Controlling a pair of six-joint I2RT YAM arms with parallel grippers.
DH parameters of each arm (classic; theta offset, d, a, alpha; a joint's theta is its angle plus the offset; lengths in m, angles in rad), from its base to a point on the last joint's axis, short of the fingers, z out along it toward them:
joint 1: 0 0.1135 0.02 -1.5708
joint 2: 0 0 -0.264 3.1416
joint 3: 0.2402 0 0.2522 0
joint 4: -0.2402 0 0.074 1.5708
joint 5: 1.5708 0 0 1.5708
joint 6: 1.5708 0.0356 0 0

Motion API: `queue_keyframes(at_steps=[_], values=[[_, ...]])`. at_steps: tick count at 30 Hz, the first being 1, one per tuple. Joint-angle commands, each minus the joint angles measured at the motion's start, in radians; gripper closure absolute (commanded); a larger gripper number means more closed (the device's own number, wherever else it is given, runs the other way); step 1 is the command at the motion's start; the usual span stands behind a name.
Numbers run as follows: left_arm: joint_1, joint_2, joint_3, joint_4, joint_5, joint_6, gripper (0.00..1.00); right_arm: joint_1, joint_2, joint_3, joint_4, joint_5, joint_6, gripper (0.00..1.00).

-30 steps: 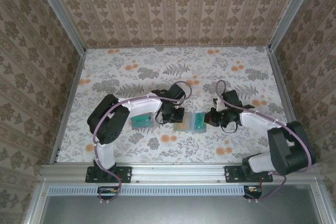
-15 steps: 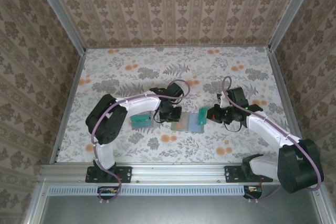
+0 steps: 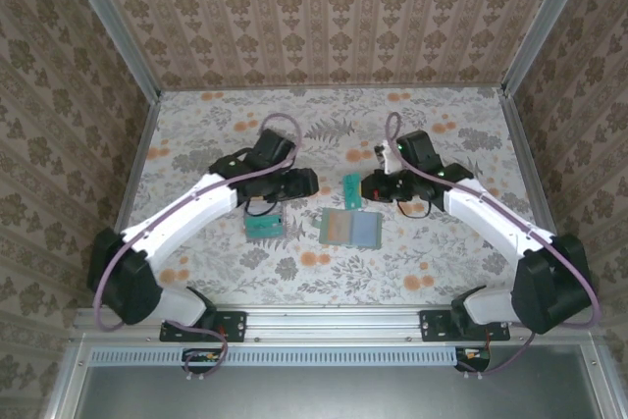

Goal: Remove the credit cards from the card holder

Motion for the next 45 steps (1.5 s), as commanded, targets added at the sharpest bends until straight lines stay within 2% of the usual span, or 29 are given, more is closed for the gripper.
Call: queue_keyframes(at_steps=[1,3,4,15,22,32,45], values=[[0.038,-0.108,-0.054,-0.044,-0.084,-0.008,0.14,0.054,0.073,0.106,-0.057,0.029,-0.091,1.0],[0.066,-0.183,-0.085,-0.066,-0.12,-0.015,0.01,0.084,0.117,0.169,-0.074,0.033,-0.126,1.0],[0.086,-0.223,-0.102,-0.079,-0.135,-0.021,0.0,0.099,0.144,0.203,-0.085,0.036,-0.145,1.0],[0.273,-0.591,-0.191,-0.269,-0.248,-0.036,0.0,0.268,0.434,0.583,-0.242,0.074,-0.419,1.0],[0.328,-0.732,-0.186,-0.39,-0.313,-0.038,0.0,0.38,0.573,0.706,-0.267,0.122,-0.608,1.0],[0.339,-0.8,-0.175,-0.501,-0.341,-0.053,0.0,0.452,0.738,0.849,-0.373,0.181,-0.745,1.0],[0.341,-0.812,-0.185,-0.501,-0.336,-0.058,0.0,0.452,0.7,0.83,-0.334,0.173,-0.775,1.0]])
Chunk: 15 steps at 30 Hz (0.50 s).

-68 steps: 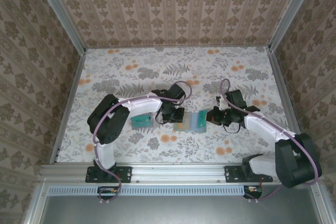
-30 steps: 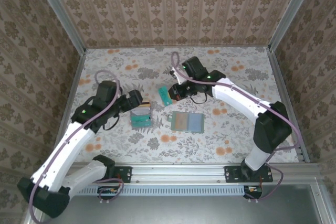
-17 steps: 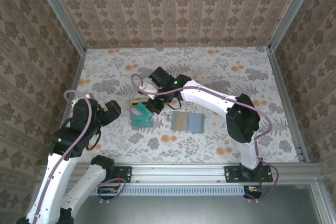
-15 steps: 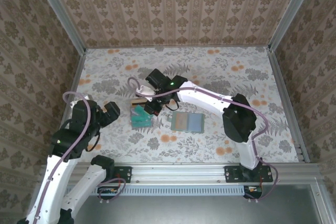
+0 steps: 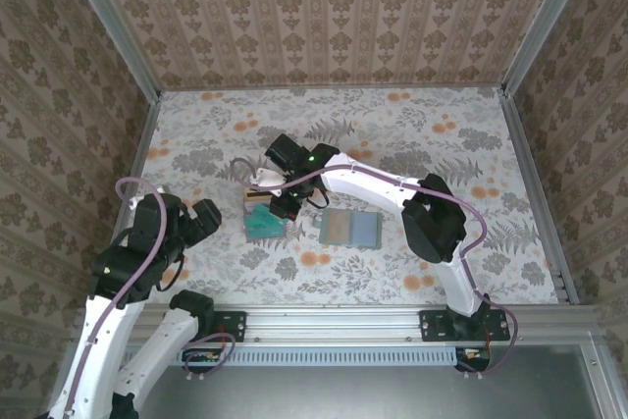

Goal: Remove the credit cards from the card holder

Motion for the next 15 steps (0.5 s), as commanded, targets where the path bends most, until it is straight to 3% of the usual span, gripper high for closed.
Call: queue_keyframes(at_steps=[1,15], values=[[0.011,-0.009,-0.003,-0.015,-0.017,-0.02,0.0,-0.003,-0.041,0.014,0.002,-0.011,-0.024,1.0],[0.012,-0.023,-0.005,-0.018,-0.015,-0.019,0.0,-0.014,-0.04,0.013,0.038,-0.031,-0.04,1.0]])
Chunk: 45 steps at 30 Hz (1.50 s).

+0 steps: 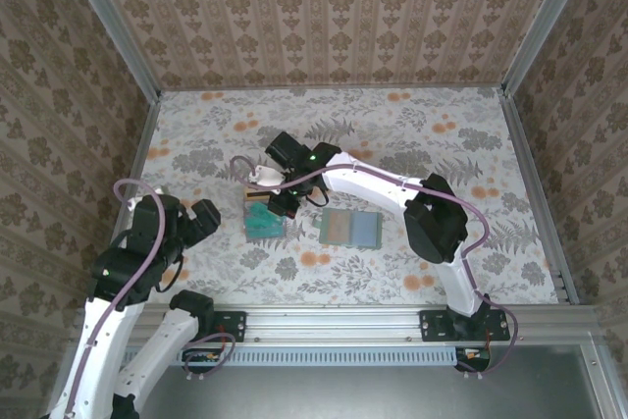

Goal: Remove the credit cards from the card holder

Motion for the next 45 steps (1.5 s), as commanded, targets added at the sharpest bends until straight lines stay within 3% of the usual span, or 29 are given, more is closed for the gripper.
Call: queue_keyframes(at_steps=[1,23,27,38,45], values=[[0.006,-0.011,-0.006,-0.017,-0.015,-0.019,0.0,-0.007,-0.026,0.008,0.014,-0.015,-0.034,1.0],[0.009,-0.007,-0.015,0.005,-0.003,-0.016,0.0,-0.001,-0.021,-0.094,0.068,-0.022,-0.139,1.0],[0.011,-0.003,-0.016,0.005,-0.003,-0.014,0.0,0.0,-0.017,-0.082,0.071,-0.023,-0.124,0.78],[0.011,-0.003,-0.028,0.019,0.015,-0.002,0.0,-0.005,-0.045,-0.076,0.104,0.011,-0.06,0.68],[0.013,0.052,-0.046,0.083,0.078,0.022,0.0,-0.082,-0.197,-0.248,0.318,0.028,0.182,0.61]])
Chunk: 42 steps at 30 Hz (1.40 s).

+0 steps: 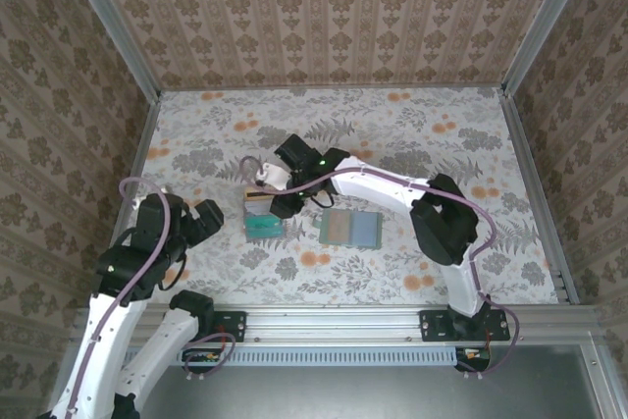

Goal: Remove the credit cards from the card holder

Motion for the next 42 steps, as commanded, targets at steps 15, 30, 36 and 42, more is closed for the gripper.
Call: queue_keyframes(at_steps=[15,30,36,42], values=[[-0.196,0.323,-0.119,0.492,0.193,-0.086,0.08,-0.203,-0.535,-0.61,0.24,0.191,0.52,0.61],[-0.453,0.899,0.026,0.789,0.368,-0.092,0.44,-0.305,-0.733,-0.994,0.285,0.238,0.891,0.65],[-0.508,1.047,0.108,0.803,0.442,-0.056,0.53,-0.306,-0.699,-1.051,0.309,0.257,0.952,0.66],[-0.526,1.133,0.132,0.772,0.448,-0.064,0.59,-0.306,-0.666,-1.067,0.341,0.244,0.965,0.66]])
